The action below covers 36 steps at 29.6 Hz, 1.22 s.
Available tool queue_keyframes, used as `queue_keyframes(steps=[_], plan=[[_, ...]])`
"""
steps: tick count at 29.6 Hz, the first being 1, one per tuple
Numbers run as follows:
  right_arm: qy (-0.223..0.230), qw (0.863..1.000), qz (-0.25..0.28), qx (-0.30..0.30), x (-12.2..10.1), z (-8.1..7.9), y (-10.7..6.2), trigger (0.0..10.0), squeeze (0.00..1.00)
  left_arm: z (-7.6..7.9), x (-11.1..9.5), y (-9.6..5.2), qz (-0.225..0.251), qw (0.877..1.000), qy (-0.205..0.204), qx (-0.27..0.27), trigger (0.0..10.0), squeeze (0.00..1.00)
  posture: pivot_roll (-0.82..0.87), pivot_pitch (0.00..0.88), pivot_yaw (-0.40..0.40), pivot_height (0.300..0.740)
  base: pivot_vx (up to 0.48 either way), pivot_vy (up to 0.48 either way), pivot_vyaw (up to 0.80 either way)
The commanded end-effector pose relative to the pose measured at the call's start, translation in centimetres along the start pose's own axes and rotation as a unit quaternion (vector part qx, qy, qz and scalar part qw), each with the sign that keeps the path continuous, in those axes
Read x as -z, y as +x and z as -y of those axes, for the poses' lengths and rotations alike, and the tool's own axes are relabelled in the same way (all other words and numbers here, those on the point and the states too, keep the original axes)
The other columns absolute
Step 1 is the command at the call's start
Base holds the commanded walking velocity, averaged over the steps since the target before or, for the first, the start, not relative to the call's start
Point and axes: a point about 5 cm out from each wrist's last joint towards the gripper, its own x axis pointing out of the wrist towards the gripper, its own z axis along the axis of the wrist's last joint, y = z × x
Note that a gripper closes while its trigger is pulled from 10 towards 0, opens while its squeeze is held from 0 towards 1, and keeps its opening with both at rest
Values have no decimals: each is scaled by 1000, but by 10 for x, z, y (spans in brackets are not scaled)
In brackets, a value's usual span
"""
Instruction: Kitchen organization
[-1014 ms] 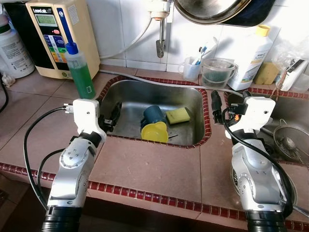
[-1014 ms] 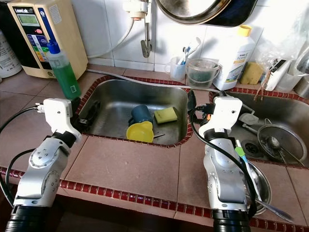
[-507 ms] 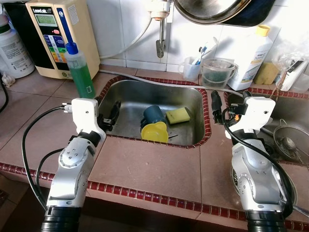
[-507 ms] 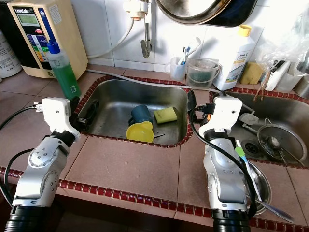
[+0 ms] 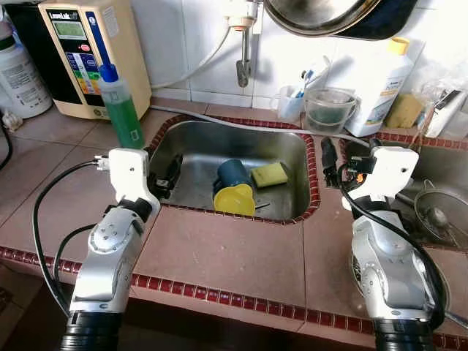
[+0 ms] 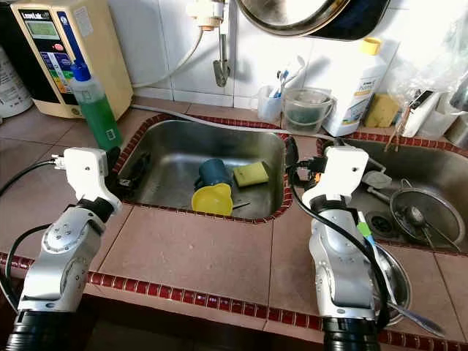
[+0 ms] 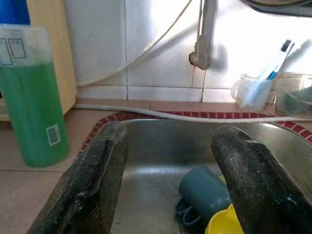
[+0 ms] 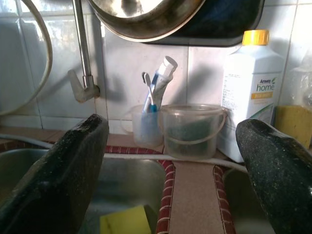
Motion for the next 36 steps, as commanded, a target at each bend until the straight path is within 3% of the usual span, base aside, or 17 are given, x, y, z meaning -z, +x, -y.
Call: queue_keyframes(steps=[1,19,24,27,36], plan=[[-3,1000,8,2,-5,2,-1,10000,0,0,-5,0,4,1000,7,5,10000,0,-130,70,40,740,0,0,0],[2,1000,1,3,-6,0,-7,10000,0,5,-1,-4,-1,1000,1,13,10000,0,-142,53,37,740,0,0,0],[1,1000,-1,8,-6,0,-9,10000,0,8,0,-5,-5,999,3,37,10000,0,-149,42,41,740,0,0,0],[-1,1000,-2,11,-5,0,-8,10000,0,14,2,-7,-5,997,35,67,10000,0,-150,44,46,740,0,0,0],[-4,1000,-3,19,-6,3,-9,10000,0,17,2,-8,-5,997,22,77,10000,0,-151,54,49,740,0,0,0]])
